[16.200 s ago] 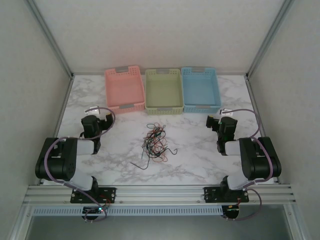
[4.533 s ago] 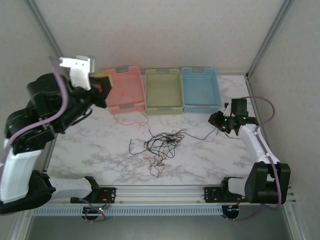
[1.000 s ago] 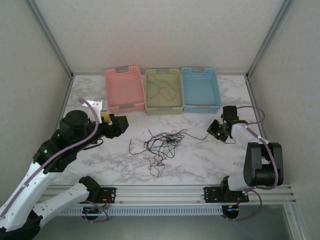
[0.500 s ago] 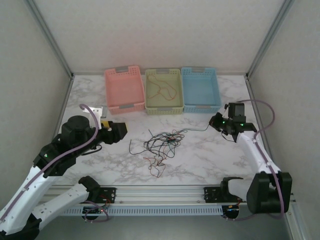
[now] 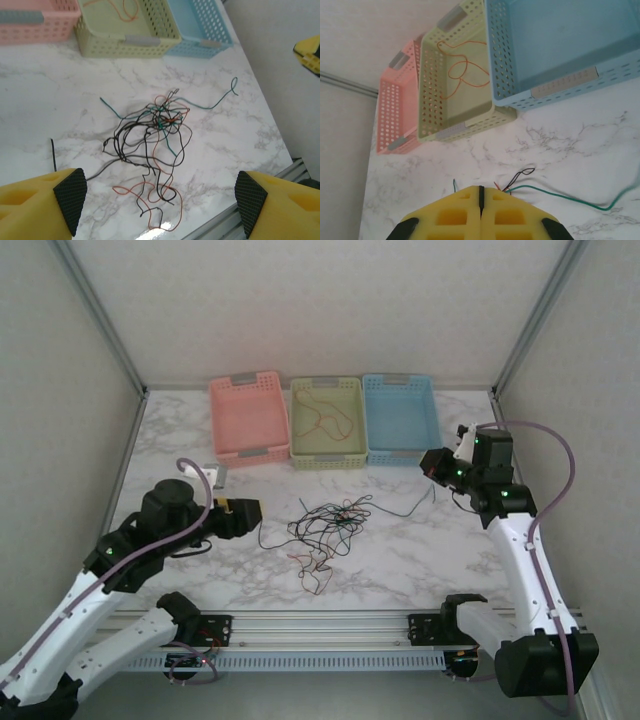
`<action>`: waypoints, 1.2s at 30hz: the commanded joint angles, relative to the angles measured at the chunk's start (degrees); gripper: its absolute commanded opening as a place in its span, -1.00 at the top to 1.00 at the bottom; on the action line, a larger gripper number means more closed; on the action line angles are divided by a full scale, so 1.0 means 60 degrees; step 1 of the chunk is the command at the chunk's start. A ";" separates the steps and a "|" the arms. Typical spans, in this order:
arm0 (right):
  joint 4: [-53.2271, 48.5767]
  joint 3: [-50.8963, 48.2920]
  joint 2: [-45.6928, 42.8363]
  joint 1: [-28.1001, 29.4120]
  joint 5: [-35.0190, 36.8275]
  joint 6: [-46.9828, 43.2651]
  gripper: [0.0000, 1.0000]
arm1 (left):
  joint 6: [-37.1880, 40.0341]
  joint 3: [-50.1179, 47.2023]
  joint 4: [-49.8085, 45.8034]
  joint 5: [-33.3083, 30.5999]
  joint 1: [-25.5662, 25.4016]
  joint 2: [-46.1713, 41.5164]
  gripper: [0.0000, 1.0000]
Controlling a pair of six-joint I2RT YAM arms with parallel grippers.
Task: Untangle the cables
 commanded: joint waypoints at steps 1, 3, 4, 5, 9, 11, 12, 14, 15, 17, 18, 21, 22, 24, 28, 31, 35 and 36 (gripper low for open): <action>-0.0582 0.0056 0.0342 0.0063 0.0132 -0.0117 0.95 | -0.0325 -0.0405 0.0661 0.0397 -0.0042 0.0267 -0.61; -0.0771 -0.0102 0.0751 0.0075 0.0270 -0.0130 0.50 | -0.0403 -0.0596 0.0888 0.0400 -0.0115 0.0515 -0.60; -0.0782 -0.0226 0.0965 0.0097 0.0334 -0.0167 0.34 | -0.0426 -0.0695 0.0999 0.0398 -0.0168 0.0657 -0.60; -0.0824 -0.0329 0.1191 0.0141 0.0536 -0.0187 0.25 | -0.0441 -0.0787 0.1077 0.0364 -0.0219 0.0784 -0.60; -0.0884 -0.0592 0.2160 0.0256 0.1353 -0.0319 0.18 | -0.0529 -0.0997 0.1132 0.0034 -0.0353 0.1289 -0.59; -0.0576 -0.0792 0.2605 0.0279 0.1635 -0.0239 0.16 | -0.0576 -0.1147 0.1231 -0.0048 -0.0423 0.1358 -0.58; -0.0506 -0.0812 0.2858 0.0291 0.1724 -0.0220 0.16 | -0.0605 -0.1226 0.1274 -0.0050 -0.0427 0.1346 -0.59; -0.0415 -0.0749 0.3504 0.0368 0.2016 -0.0194 0.17 | -0.0657 -0.1336 0.1328 -0.0086 -0.0442 0.1289 -0.59; -0.0370 -0.0719 0.3761 0.0412 0.2159 -0.0151 0.17 | -0.0667 -0.1370 0.1316 -0.0107 -0.0442 0.1260 -0.59; -0.0311 -0.0634 0.4250 0.0506 0.2545 -0.0090 0.19 | -0.0668 -0.1413 0.1257 -0.0151 -0.0442 0.1220 -0.59; -0.0350 -0.0560 0.4455 0.0575 0.2815 -0.0045 0.20 | -0.0668 -0.1408 0.1221 -0.0167 -0.0442 0.1201 -0.59; -0.0276 -0.0549 0.4799 0.0675 0.3281 0.0079 0.20 | -0.0639 -0.1404 0.1075 -0.0240 -0.0442 0.1097 -0.59; -0.0327 -0.0514 0.4902 0.0715 0.3416 0.0069 0.20 | -0.0624 -0.1411 0.1027 -0.0264 -0.0442 0.1059 -0.59; -0.0477 -0.0460 0.4975 0.0807 0.3809 0.0048 0.21 | -0.0621 -0.1416 0.0967 -0.0306 -0.0442 0.1014 -0.59; -0.0439 -0.0505 0.5098 0.0840 0.4012 0.0015 0.21 | -0.0609 -0.1446 0.0941 -0.0342 -0.0442 0.0959 -0.59; -0.0220 -0.0549 0.5205 0.0834 0.3950 0.0030 0.28 | -0.0609 -0.1458 0.0963 -0.0358 -0.0446 0.0966 -0.59; -0.0085 -0.0527 0.5258 0.0831 0.3803 0.0073 0.55 | -0.0609 -0.1417 0.0937 -0.0358 -0.0442 0.0949 -0.59; -0.0077 -0.0534 0.5219 0.0835 0.3764 0.0081 0.66 | -0.0609 -0.1402 0.0910 -0.0368 -0.0442 0.0939 -0.59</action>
